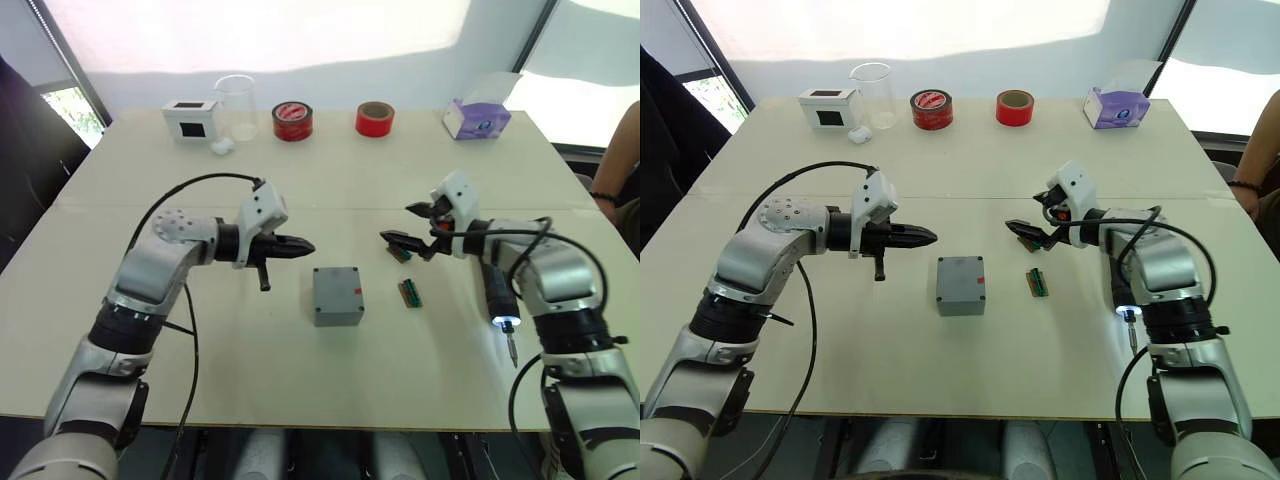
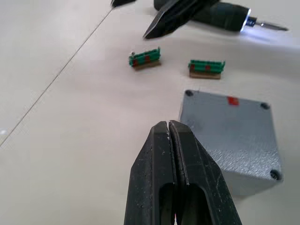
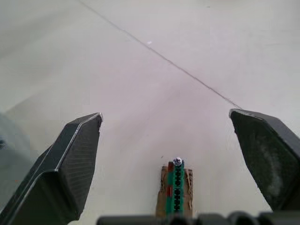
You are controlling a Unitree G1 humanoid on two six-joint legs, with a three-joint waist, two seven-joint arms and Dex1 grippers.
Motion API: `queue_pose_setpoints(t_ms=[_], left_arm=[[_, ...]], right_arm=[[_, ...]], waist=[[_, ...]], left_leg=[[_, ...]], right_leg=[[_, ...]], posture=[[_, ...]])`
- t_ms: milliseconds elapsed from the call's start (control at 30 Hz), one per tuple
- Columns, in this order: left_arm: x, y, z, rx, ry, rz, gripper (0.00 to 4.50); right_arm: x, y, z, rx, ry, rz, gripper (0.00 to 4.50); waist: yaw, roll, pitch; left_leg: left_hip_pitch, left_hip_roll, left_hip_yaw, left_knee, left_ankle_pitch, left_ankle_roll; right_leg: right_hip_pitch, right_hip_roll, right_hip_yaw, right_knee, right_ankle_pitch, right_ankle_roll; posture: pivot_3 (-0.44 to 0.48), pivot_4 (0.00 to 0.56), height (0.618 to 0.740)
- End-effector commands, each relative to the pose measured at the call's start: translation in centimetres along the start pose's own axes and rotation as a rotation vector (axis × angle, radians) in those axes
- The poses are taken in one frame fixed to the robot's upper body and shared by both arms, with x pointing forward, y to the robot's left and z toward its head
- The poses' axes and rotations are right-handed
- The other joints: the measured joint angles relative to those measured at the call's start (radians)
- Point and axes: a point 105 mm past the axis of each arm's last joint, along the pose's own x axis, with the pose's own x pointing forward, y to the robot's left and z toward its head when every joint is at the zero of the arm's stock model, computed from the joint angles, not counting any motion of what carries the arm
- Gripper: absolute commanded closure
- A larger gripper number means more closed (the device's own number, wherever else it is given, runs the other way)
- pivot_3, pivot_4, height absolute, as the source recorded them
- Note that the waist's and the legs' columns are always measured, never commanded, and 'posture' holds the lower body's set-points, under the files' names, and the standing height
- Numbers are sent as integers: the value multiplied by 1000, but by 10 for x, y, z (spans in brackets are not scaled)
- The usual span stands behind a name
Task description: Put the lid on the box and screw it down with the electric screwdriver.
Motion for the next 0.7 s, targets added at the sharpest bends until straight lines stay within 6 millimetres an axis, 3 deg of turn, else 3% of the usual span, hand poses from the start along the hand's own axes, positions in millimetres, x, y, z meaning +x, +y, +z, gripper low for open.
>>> queue_pose_setpoints(t_ms=[33,67,233,700], left_arm=[[3,-7,9,29,-17,-20,4500],[4,-9,8,28,-15,-22,4500],[2,-13,6,15,-14,-21,4500],[3,-14,2,7,-4,-17,4500]], right_arm=[[4,-12,-1,-42,-16,-42,479],[5,-12,-3,-36,-14,-41,641],[7,-7,-11,-42,6,-14,2451],[12,-8,-17,-3,3,-30,2451]], waist=[[0,0,0],[-1,0,0],[-10,0,0],[-22,0,0]], left_leg=[[0,0,0,0,0,0],[0,0,0,0,0,0],[0,0,0,0,0,0],[0,0,0,0,0,1]], right_leg=[[0,0,0,0,0,0],[0,0,0,0,0,0],[0,0,1,1,0,0],[-1,0,1,1,0,0]], posture=[[0,150,740],[0,150,740],[0,150,740],[0,150,740]])
